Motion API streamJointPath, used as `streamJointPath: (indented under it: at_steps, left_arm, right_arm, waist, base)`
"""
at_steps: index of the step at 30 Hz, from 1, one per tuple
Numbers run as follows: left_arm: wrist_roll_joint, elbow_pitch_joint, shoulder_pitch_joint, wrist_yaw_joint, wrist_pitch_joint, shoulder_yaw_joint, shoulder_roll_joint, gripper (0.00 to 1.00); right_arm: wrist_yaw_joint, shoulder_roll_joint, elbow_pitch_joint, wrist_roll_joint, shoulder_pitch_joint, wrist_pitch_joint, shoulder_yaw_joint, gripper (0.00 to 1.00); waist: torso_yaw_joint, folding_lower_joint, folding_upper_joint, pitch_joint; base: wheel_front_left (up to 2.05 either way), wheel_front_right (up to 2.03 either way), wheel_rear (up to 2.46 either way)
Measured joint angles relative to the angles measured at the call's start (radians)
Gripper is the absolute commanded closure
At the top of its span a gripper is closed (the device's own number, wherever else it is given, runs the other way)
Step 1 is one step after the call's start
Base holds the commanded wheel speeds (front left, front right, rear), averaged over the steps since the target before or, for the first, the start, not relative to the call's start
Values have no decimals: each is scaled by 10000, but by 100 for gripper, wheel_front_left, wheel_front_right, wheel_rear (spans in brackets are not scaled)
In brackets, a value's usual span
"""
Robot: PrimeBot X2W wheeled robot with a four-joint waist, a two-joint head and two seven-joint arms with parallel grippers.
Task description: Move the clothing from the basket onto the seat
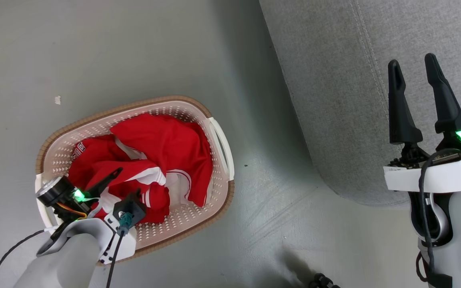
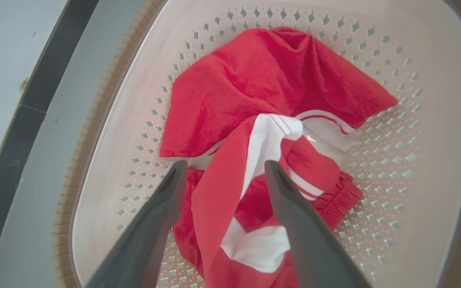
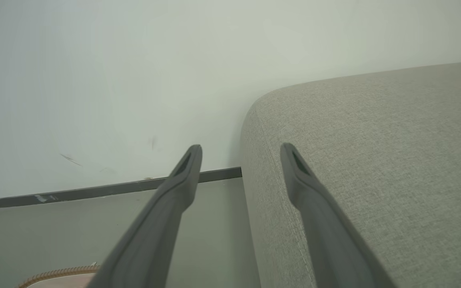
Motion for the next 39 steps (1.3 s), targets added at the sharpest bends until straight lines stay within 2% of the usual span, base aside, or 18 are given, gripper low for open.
streamJointPath:
  at_steps: [14,27,28,29,30,32,33,39]
  left_arm:
    - [339,878,-481,182,479,-94,232,0]
    - [786,1484,-915,763,1032,-199,445,0]
    - [788,1498,-965,782,1039,-199,435,4]
    - [788,1517,-1020,830,1049,-201,408,17]
    - [788,1544,-1080,855,1091,-207,385,58]
    - [790,1588,-1143,859,1089,-211,378,92]
    - [794,1618,-1150,869,1089,-222,362,100]
    - [798,1718,-1151,974,1034,-226,230,100]
  right_arm:
    - [0,0,50,186,-256,-2,111,0]
    - [2,0,98,261,-452,-2,234,0]
    - [2,2,100,261,-461,-2,238,0]
    - [0,2,109,261,-491,-2,238,0]
    - [2,2,113,263,-537,-2,238,0]
    - [0,2,128,263,-641,-2,230,0]
    - [2,2,130,263,-654,-2,226,0]
    - [2,2,203,261,-652,-2,140,0]
  waist:
    - [-534,0,0,536]
    - [-851,0,0,903]
    - [-866,0,0,919]
    - [-878,-1,0,933]
    - [-888,-1,0,944]
    - [-893,-1,0,950]
    - [-890,-1,0,946]
    - [-853,-1,0,893]
  base:
    - [0,0,0]
    - [0,0,0]
    - [0,0,0]
    - [0,0,0]
    - [0,0,0]
    - [0,0,0]
    - [0,0,0]
    - [0,0,0]
